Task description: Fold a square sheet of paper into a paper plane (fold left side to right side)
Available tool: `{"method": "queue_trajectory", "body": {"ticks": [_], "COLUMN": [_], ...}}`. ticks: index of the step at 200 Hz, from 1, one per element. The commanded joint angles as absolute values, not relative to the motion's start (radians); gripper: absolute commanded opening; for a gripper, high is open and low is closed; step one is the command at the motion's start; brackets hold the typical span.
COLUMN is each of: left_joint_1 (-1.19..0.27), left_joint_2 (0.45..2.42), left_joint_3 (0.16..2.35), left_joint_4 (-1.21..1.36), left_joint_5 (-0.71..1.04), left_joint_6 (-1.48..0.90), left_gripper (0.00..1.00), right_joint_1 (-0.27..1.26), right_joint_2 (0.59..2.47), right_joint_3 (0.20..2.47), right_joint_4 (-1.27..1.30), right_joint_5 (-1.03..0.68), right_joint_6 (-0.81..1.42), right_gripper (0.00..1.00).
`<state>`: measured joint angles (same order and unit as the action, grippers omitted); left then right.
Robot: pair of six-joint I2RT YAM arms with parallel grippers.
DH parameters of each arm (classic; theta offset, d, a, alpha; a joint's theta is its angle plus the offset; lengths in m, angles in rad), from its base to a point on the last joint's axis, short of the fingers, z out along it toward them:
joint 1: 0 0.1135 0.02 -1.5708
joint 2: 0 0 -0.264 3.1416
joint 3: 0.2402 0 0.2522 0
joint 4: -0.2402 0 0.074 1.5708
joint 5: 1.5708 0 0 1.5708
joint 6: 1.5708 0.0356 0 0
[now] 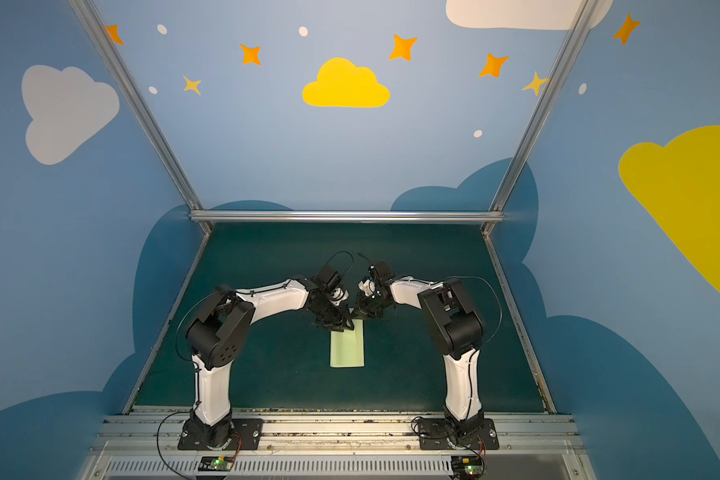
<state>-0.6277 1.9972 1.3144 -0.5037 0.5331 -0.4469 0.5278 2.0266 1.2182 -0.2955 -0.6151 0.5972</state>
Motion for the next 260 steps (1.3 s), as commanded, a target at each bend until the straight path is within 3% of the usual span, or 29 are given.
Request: {"method": "queue_trajectory", "body": {"ticks": [1, 22, 49, 124, 202, 260], "left_joint_1": [-0.612, -0.583, -0.531, -0.502, -0.538, -0.555], "left_joint_2": [1.928, 1.855, 1.774, 1.782, 1.837, 1.847], "left_joint_3": [1.337, 1.286, 1.176, 1.016, 1.000, 1.028], "left_joint_4": [-0.556, -0.536, -0.490, -0.309, -0.211, -0.294], "left_joint_5": [0.549, 0.555, 0.556, 0.606, 0.621, 0.512], "left_joint_6": [-0.425, -0.439, -0.462, -0.522, -0.581, -0.561], "left_gripper": [0.51, 0.61, 0.67, 0.69, 0.58, 0.50], "right_joint_1": [0.525, 0.524, 0.523, 0.522, 0.522, 0.513], "right_joint_2": [2.030, 2.024, 2.025, 2.028, 2.014, 1.970], "right_joint_3": [1.183, 1.174, 1.168, 1.163, 1.181, 1.273], "right_joint_4": [-0.301, -0.296, -0.293, -0.293, -0.302, -0.360], "right_joint_5": [-0.587, -0.584, -0.587, -0.589, -0.609, -0.658], "right_joint_6": [0.599, 0.600, 0.600, 0.597, 0.598, 0.595], "right_gripper": [0.00, 0.00, 0.00, 0.00, 0.00, 0.00]}}
